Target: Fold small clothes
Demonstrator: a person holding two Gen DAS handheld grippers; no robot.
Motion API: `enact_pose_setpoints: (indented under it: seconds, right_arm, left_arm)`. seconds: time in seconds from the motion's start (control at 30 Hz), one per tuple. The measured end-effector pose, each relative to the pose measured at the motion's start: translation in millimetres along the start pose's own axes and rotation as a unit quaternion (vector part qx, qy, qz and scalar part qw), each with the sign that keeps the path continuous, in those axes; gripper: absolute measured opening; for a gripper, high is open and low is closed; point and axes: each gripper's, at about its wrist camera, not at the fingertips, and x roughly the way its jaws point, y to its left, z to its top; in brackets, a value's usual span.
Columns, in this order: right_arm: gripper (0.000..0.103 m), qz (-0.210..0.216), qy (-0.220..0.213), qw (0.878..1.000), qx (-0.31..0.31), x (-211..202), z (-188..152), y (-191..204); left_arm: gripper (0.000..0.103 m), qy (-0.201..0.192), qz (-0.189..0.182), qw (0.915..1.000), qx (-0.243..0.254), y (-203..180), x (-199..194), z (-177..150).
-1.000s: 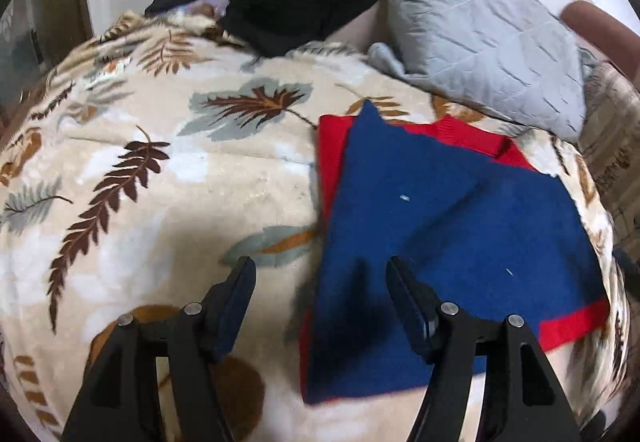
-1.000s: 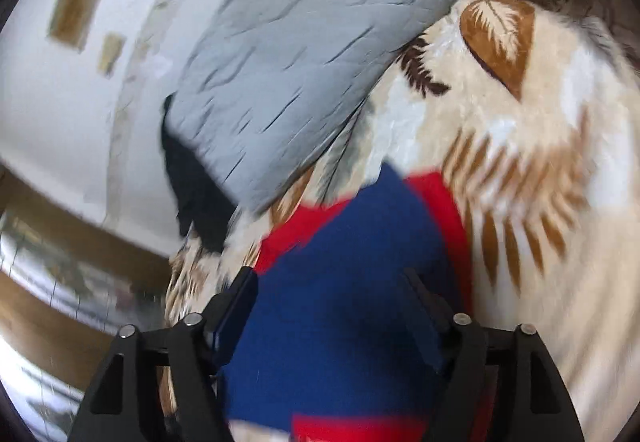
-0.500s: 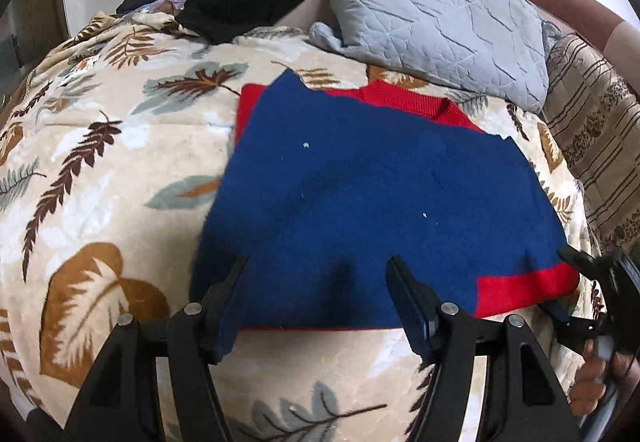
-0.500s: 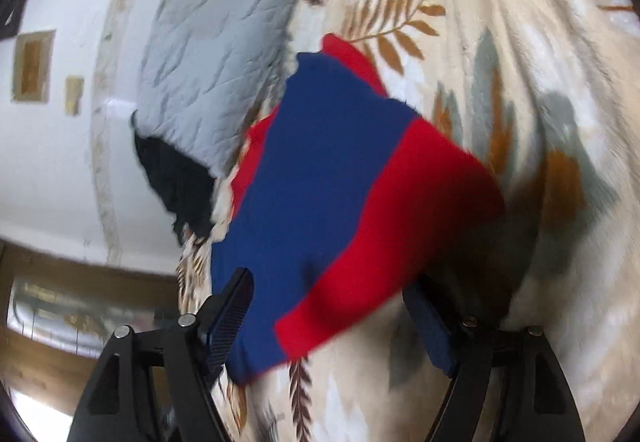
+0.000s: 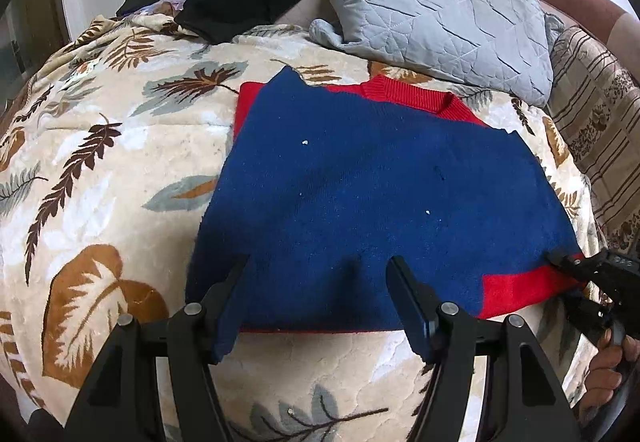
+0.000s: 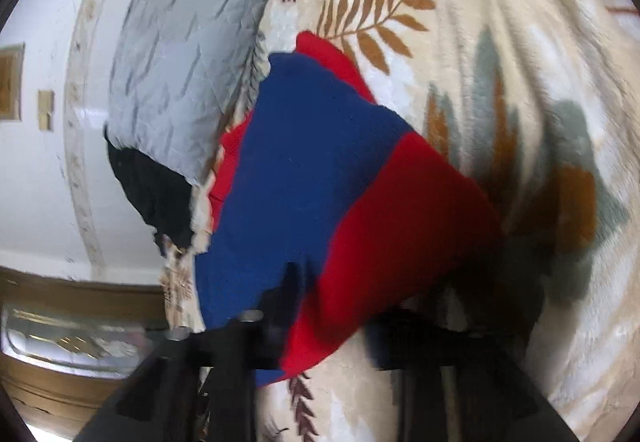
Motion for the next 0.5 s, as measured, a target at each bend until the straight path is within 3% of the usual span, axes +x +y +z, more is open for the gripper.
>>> enact_pose_setpoints:
  seconds: [0.03, 0.23, 0.3, 0.33, 0.4, 0.47, 0.5]
  right_arm:
    - [0.010, -0.015, -0.001, 1.000, -0.019, 3.9, 2.0, 3.5]
    - [0.010, -0.072, -0.056, 0.985, -0.144, -21.8, -19.2, 27.6]
    - [0.014, -0.100, -0.019, 0.985, -0.137, -5.4, -18.8, 11.9]
    - [0.016, -0.081, -0.006, 0.989, -0.126, -1.4, -17.4, 1.8]
    - [0.030, -0.047, -0.002, 0.991, -0.127, -13.4, -15.9, -2.8]
    - [0.069, -0.027, 0.008, 0.989, -0.147, -32.2, -17.1, -1.0]
    - [0.071, -0.019, 0.006, 0.988, -0.152, -45.2, -17.9, -1.9]
  left_arm:
    - [0.068, 0.001, 0.000, 1.0000, -0.001, 0.7, 0.0, 0.6]
    - [0.068, -0.032, 0.000, 0.9995, -0.008, 6.2, -10.8, 10.5]
    - [0.070, -0.019, 0.001, 0.9998, -0.009, 3.7, 3.5, 14.5]
    - [0.070, -0.003, 0.002, 1.0000, -0.005, 2.2, 14.5, 14.8]
    - [0.069, 0.039, 0.020, 0.9990, 0.006, 0.3, 41.8, 13.2]
    - [0.070, 0.036, 0.026, 0.9990, 0.007, 0.5, 49.7, 9.5]
    - [0.072, 0.028, 0.028, 0.9991, 0.012, -0.8, 50.0, 7.7]
